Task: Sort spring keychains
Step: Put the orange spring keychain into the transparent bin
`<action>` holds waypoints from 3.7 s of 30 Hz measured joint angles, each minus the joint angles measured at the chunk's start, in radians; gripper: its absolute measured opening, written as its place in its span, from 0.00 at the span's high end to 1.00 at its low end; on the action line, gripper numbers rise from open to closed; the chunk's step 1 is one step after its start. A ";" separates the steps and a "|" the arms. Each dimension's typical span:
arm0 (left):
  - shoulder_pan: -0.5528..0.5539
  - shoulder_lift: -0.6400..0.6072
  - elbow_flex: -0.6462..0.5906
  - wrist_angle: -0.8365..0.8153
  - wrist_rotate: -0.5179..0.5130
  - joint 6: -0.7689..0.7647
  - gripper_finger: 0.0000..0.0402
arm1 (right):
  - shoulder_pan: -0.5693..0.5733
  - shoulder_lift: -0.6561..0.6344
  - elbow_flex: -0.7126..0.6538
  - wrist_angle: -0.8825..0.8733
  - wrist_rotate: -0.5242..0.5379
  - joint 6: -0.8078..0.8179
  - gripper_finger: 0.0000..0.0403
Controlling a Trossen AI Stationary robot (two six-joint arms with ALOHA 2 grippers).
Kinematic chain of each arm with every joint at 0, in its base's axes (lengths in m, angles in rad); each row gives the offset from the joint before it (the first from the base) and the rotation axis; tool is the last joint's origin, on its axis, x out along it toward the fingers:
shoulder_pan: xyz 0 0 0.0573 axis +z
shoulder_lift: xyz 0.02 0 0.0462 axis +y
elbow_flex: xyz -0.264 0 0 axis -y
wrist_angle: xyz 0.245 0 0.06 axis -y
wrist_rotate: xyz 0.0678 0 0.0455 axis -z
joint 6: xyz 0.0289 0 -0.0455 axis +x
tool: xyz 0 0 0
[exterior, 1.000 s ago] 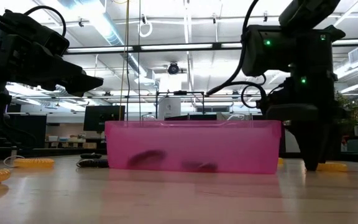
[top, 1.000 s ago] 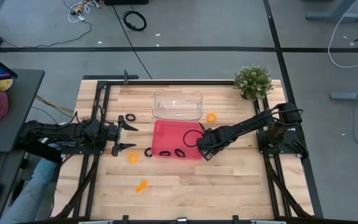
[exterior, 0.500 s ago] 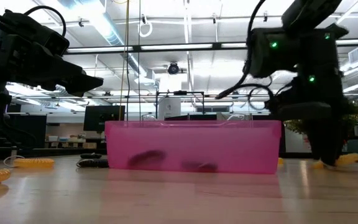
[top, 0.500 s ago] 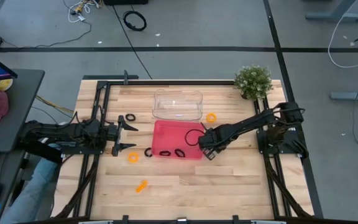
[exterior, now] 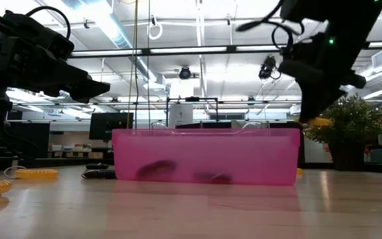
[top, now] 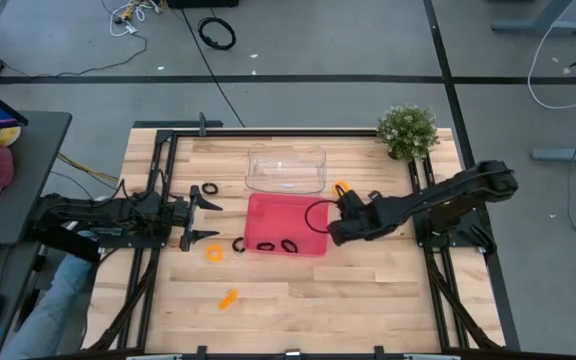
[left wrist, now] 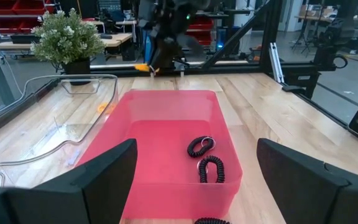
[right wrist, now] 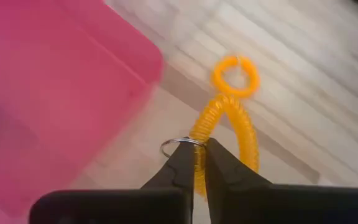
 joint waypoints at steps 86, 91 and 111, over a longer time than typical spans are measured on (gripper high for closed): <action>0.000 0.000 0.000 0.000 0.000 0.000 0.16 | -0.390 0.012 0.003 0.972 -0.235 -0.968 0.64; 0.000 0.000 0.000 0.000 0.000 0.000 0.16 | -0.390 0.012 0.003 0.952 -0.235 -0.971 0.62; 0.000 0.000 0.000 0.000 0.000 0.000 0.16 | -0.390 -0.116 0.002 0.437 -0.235 -0.750 0.61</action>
